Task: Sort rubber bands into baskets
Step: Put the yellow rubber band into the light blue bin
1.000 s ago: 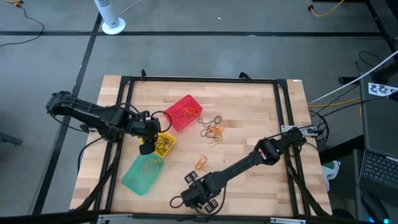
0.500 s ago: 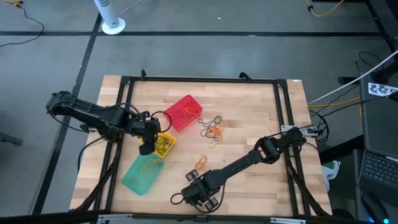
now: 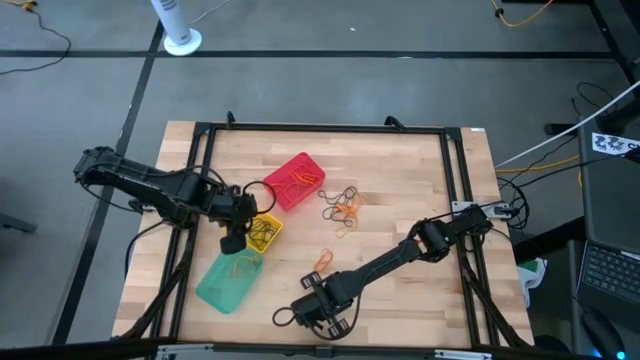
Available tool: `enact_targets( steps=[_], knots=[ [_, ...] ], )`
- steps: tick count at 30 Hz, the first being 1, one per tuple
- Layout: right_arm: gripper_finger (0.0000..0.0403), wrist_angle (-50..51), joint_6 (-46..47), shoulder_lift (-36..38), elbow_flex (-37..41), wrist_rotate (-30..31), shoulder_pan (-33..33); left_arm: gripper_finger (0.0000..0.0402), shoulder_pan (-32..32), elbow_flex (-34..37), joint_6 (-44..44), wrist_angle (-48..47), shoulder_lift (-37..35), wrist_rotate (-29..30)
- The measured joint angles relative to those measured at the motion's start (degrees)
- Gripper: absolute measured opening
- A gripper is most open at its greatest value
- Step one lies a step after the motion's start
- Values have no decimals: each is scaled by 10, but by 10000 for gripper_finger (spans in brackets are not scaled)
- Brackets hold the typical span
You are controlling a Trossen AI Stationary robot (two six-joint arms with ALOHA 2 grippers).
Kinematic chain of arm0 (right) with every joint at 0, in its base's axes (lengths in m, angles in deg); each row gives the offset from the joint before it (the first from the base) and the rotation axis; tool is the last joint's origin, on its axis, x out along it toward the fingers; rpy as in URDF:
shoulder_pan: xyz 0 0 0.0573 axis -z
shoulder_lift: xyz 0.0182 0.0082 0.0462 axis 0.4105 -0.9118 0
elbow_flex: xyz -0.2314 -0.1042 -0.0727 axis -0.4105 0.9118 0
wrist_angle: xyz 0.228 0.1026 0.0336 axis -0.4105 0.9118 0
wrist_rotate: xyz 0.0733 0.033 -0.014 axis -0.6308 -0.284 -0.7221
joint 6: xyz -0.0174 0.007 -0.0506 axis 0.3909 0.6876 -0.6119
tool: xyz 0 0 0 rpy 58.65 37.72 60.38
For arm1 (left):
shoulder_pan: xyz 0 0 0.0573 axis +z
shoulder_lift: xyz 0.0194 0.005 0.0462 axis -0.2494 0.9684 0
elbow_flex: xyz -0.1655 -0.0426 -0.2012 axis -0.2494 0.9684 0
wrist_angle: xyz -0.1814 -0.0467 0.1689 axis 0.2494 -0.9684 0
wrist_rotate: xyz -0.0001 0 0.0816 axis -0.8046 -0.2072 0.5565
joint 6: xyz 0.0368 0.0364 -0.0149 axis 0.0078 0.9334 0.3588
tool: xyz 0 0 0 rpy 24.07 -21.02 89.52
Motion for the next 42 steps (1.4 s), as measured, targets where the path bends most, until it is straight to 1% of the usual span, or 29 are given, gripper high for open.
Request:
enact_targets(
  steps=[3,5,7,11,16,22,24,27,35,39,42],
  knots=[
    [13,0,18,-1,-2,-4,1,143,0,0,-16,0,-3,-30],
    [4,2,22,-2,-7,-21,4,143,0,0,-25,0,-6,-50],
    [5,2,25,-3,-13,-30,8,143,0,0,-34,1,-11,-69],
    [4,-10,45,-7,-35,-29,18,143,0,0,-43,3,-32,-96],
    [4,-18,47,-6,-65,-26,36,143,-13,0,-69,5,-74,-98],
    [2,-23,47,-5,-113,-28,64,143,-39,0,-126,7,-130,-99],
    [1,-56,47,3,-110,-30,74,143,-50,0,-146,17,-146,-99],
    [1,-108,48,8,-113,-30,87,143,-69,0,-168,57,-166,-99],
    [1,-290,99,15,-113,-49,113,143,-103,0,-169,181,-193,-99],
    [0,-375,108,15,-114,-49,120,143,-110,0,-169,201,-196,-99],
    [0,-416,109,15,-114,-30,123,143,-110,0,-169,200,-196,-99]
  ],
)
